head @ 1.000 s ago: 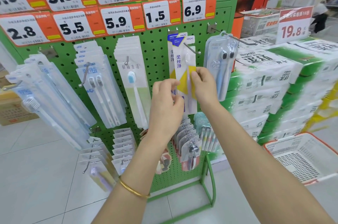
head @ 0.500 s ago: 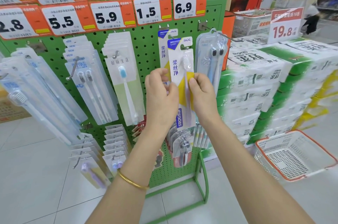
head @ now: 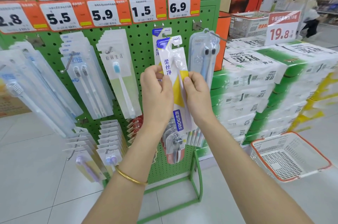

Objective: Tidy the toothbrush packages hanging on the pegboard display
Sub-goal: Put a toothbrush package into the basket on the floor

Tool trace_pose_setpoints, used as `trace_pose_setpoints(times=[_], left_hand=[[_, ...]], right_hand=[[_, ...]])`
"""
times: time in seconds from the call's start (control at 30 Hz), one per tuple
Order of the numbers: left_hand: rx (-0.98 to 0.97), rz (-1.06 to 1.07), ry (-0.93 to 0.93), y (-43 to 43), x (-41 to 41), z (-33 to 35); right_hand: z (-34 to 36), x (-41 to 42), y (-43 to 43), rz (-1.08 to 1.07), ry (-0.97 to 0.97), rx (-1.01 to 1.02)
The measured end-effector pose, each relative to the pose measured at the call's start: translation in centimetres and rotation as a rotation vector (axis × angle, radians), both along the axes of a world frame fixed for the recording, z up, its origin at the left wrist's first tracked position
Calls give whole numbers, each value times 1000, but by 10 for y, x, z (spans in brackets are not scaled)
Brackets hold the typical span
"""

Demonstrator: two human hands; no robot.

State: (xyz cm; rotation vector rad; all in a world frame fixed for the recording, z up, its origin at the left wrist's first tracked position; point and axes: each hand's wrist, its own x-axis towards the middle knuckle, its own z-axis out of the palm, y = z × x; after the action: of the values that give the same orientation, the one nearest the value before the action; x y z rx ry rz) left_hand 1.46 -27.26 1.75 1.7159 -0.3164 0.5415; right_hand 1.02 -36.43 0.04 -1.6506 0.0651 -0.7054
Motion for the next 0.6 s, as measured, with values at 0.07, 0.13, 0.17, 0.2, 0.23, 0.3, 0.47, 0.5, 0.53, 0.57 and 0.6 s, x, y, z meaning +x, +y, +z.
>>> trace_pose_setpoints(times=[0.07, 0.13, 0.17, 0.2, 0.23, 0.3, 0.47, 0.5, 0.53, 0.57, 0.6], left_hand=[[1, 4, 0, -1, -2, 1], [-3, 5, 3, 0, -4, 2], [0, 9, 2, 0, -4, 3], [4, 14, 2, -1, -5, 3], [9, 19, 2, -1, -6, 3], [18, 22, 1, -1, -8, 3], [29, 31, -1, -1, -10, 5], [29, 32, -3, -2, -10, 4], [30, 32, -4, -2, -11, 4], [30, 31, -3, -2, -11, 4], [29, 29, -1, -3, -11, 3]], right_hand=[[0, -2, 0, -1, 3, 7], [0, -3, 1, -4, 1, 10], [0, -3, 1, -9, -3, 13], [0, -3, 2, -15, -8, 19], [0, -2, 2, -23, -12, 25], [0, -2, 3, -34, -8, 38], [2, 2, 2, -16, 5, 96], [1, 3, 3, -7, 9, 119], [1, 3, 3, 1, 14, 141], [1, 3, 4, 6, 18, 158], [2, 3, 4, 10, 18, 171]])
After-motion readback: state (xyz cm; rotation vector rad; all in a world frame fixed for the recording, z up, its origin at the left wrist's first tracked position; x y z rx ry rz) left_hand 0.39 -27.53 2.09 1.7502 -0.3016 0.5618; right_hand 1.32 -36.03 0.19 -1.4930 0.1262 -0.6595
